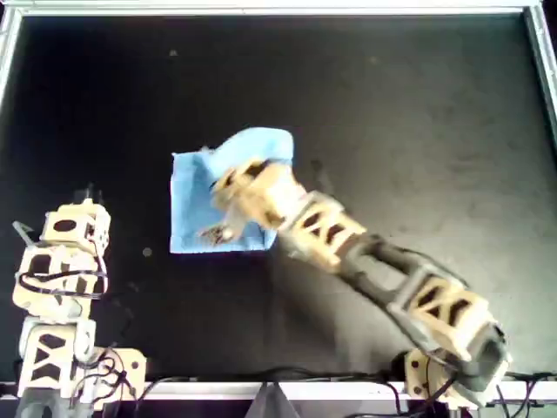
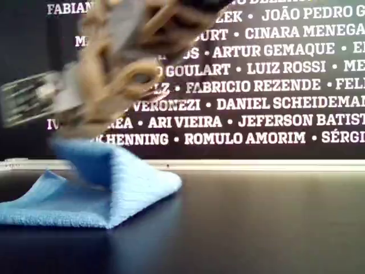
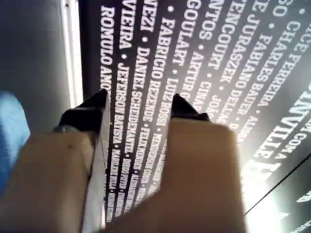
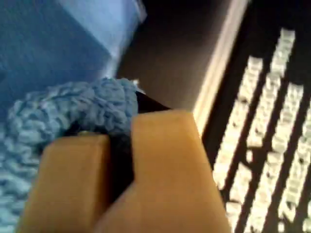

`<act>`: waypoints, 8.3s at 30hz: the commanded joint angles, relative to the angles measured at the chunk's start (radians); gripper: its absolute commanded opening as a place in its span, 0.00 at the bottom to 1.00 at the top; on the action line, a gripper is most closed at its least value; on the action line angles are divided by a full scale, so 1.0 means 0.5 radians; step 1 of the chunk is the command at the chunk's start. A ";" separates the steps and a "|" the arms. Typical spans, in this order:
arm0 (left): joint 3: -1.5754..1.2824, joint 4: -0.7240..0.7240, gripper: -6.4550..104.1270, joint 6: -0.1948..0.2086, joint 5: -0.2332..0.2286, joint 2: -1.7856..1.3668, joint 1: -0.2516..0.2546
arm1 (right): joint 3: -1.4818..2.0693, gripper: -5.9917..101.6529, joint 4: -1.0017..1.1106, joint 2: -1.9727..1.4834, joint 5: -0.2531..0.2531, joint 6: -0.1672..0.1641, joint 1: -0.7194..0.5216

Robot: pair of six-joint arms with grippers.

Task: Fold a cloth

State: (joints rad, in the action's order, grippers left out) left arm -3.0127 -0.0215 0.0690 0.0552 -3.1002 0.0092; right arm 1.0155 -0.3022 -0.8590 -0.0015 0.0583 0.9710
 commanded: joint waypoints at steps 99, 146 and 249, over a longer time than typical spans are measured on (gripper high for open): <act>0.025 0.025 0.47 -0.009 0.009 -0.031 -0.031 | 4.034 0.04 0.061 -4.449 -0.003 -0.006 -2.056; 0.025 0.021 0.46 -0.009 -0.028 0.258 -0.061 | 4.034 0.04 0.061 -4.501 -0.021 -0.006 -2.043; 0.012 -1.285 0.47 0.015 -0.006 0.037 -0.046 | 4.034 0.04 -0.114 -4.522 0.006 -0.003 -1.862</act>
State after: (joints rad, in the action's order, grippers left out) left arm -3.0189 -0.6627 0.0706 0.0552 -3.0756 0.0000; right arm 3.0204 -0.3099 -3.0818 0.0031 0.0614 0.0476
